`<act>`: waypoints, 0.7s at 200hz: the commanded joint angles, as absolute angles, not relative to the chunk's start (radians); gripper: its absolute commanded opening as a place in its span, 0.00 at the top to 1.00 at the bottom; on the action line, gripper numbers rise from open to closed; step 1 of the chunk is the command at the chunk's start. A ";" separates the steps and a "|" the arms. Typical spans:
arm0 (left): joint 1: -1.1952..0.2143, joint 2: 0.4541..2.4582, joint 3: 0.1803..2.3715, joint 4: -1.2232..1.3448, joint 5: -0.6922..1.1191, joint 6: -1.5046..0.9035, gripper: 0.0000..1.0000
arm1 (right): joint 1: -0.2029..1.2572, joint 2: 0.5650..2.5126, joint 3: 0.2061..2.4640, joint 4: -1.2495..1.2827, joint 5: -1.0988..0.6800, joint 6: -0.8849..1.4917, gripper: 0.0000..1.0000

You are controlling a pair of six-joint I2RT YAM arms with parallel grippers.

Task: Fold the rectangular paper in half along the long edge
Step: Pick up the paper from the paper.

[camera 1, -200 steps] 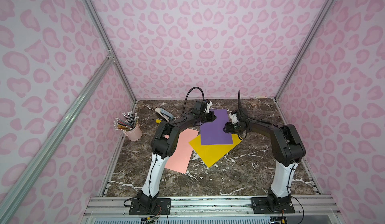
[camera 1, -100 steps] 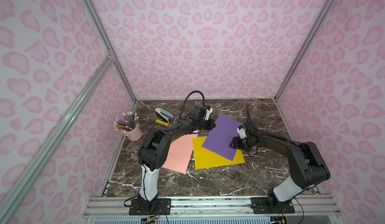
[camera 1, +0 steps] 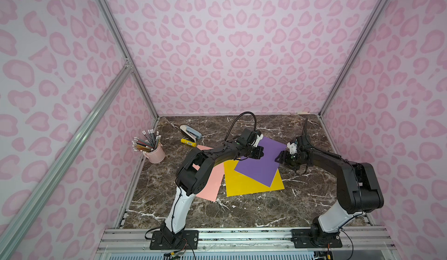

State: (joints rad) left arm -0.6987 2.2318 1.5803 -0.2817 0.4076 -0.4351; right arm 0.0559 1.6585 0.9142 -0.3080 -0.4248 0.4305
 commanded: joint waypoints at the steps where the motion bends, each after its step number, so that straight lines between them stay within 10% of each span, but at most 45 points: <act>1: -0.698 2.281 1.651 -0.279 0.403 -0.438 0.96 | 0.056 1.676 0.906 -0.259 -0.420 0.445 0.32; 140: -0.669 2.421 1.739 -0.373 0.409 -0.450 0.96 | 0.066 1.784 0.841 -0.064 -0.640 0.499 0.32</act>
State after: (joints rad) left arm -0.6720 2.4126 1.7355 -0.3523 0.4114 -0.4458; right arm 0.0589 1.7615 0.8623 0.0067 -0.5747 0.4686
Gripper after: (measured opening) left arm 0.051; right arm 0.679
